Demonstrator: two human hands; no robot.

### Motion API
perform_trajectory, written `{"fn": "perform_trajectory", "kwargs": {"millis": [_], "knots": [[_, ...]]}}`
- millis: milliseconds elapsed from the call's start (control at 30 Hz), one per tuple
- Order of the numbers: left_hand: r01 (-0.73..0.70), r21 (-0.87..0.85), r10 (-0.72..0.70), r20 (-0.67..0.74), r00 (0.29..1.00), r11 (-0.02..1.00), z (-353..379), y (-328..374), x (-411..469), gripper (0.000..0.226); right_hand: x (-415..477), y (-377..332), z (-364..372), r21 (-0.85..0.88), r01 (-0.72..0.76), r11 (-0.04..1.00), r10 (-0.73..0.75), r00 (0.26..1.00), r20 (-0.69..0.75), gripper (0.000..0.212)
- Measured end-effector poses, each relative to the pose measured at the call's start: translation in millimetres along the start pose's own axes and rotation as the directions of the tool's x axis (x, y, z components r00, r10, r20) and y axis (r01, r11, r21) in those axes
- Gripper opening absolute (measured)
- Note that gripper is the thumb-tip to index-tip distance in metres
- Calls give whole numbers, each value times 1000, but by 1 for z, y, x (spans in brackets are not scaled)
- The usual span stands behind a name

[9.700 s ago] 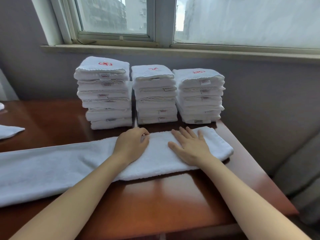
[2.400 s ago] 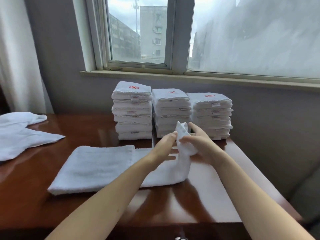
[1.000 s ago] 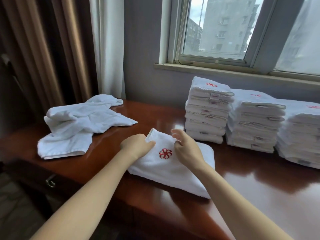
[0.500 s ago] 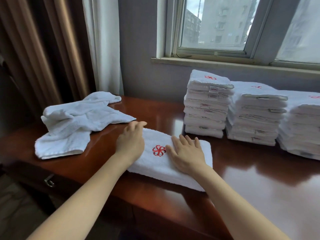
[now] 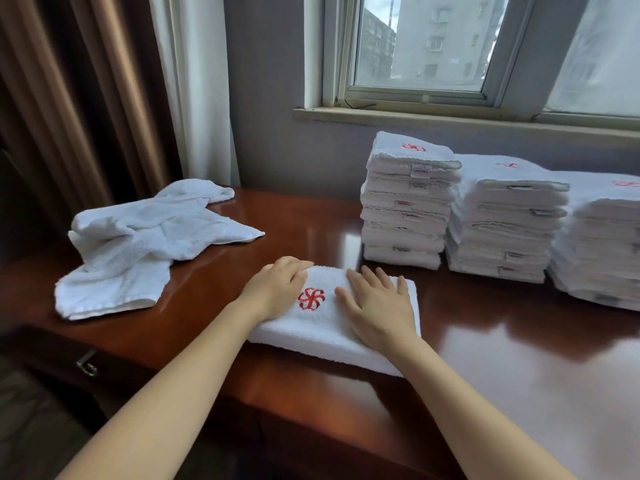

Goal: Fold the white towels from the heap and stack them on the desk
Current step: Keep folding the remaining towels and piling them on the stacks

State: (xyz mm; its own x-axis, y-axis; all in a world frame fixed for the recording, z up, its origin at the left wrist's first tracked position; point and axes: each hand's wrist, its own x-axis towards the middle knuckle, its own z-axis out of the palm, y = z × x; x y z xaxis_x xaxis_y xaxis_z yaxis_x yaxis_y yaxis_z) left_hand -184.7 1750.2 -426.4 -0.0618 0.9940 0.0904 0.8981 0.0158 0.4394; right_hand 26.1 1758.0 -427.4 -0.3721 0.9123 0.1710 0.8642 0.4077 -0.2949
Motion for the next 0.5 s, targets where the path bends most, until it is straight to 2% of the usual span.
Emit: {"fn": "perform_trajectory", "kwargs": {"millis": [200, 300, 367, 500], "knots": [[30, 20, -29, -57, 998, 999, 3, 6, -5, 46, -12, 2, -5, 152, 136, 979, -109, 978, -175, 49], [52, 32, -50, -62, 997, 998, 3, 8, -7, 46, -25, 4, -2, 10, 256, 967, -255, 966, -51, 56], [76, 53, -73, -54, 996, 996, 3, 13, -10, 47, -29, 11, -2, -57, 261, 964, -260, 965, 21, 59], [147, 174, -143, -32, 989, 974, 4, 27, -19, 48, -39, 28, -10, -69, 265, 962, -265, 964, 6, 56]]}}
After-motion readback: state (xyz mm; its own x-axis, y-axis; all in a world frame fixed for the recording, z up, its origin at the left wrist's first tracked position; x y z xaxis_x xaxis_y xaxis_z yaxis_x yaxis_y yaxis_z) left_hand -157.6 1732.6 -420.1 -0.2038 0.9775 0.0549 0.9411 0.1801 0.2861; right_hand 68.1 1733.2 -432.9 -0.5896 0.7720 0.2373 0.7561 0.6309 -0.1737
